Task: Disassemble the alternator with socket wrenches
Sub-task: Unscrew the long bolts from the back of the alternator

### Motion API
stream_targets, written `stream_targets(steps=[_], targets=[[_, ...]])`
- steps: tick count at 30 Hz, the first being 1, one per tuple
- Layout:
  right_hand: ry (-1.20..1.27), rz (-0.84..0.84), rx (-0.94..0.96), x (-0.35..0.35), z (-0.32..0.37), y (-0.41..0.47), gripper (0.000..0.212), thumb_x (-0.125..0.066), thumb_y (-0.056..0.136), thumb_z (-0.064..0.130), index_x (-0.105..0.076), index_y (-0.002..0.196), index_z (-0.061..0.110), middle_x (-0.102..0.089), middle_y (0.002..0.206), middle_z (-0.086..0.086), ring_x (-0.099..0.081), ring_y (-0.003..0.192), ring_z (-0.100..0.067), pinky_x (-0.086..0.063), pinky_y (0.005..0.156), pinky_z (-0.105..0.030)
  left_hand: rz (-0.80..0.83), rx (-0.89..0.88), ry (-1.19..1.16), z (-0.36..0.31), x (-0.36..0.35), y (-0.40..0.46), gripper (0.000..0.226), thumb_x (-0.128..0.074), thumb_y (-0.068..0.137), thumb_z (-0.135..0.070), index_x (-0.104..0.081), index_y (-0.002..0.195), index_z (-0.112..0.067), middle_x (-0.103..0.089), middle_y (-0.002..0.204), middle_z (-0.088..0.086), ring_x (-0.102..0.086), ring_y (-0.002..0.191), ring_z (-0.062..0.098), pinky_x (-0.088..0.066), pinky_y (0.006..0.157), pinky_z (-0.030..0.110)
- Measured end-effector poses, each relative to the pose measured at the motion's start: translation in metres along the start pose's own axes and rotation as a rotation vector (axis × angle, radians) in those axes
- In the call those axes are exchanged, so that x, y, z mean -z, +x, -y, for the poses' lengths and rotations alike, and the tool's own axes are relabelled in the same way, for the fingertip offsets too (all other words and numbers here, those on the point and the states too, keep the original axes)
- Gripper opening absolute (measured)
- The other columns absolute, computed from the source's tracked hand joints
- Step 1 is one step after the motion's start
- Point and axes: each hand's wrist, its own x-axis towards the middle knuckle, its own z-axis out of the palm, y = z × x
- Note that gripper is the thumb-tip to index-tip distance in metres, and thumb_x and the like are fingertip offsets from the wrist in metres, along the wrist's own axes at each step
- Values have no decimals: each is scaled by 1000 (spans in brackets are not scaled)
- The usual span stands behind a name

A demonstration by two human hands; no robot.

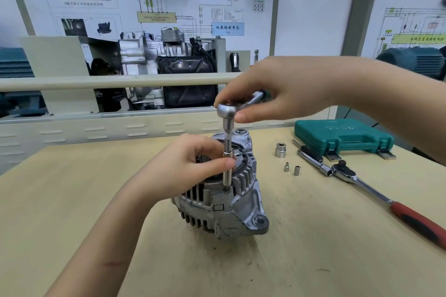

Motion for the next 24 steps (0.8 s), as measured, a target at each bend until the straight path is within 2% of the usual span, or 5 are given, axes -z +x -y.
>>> stream_targets(steps=[6,12,17,20,24], targets=[[-32,-65,-37,-2,3,1,48,-46,66,62,-60,87,21,-54,64,10,-48,60,-4,-38,57,-19,-78,-28,124,0,-6,3,27,-58,66,-49,-46,50,-32,-54,51,-21,-50,56,2,-25,100,19],[-2,-1,-18,3,4,0,42,-48,73,52,-62,99,23,-61,81,9,-56,73,-7,-45,70,-25,-76,4,30,0,-5,3,28,-60,61,-52,-66,65,-25,-65,67,-17,-57,66,-1,-40,64,12],[52,23,20,4,1,0,16,-56,85,34,-61,98,27,-58,76,19,-52,69,5,-38,65,-9,16,3,-4,-1,-6,1,34,-54,69,-52,-71,76,-23,-71,81,-10,-64,78,6,-46,78,20],[15,-41,-16,2,2,3,37,-55,74,51,-65,95,21,-65,76,13,-58,69,2,-45,66,-17,-17,-1,82,-1,-7,3,37,-51,69,-55,-70,73,-23,-70,73,-12,-63,76,4,-22,105,17],[1,-45,-89,0,2,1,51,-48,63,64,-66,83,21,-67,63,11,-60,56,-2,-48,56,-21,-78,0,141,0,-12,4,41,-51,70,-53,-67,71,-15,-59,53,-16,-60,68,3,-9,110,21]])
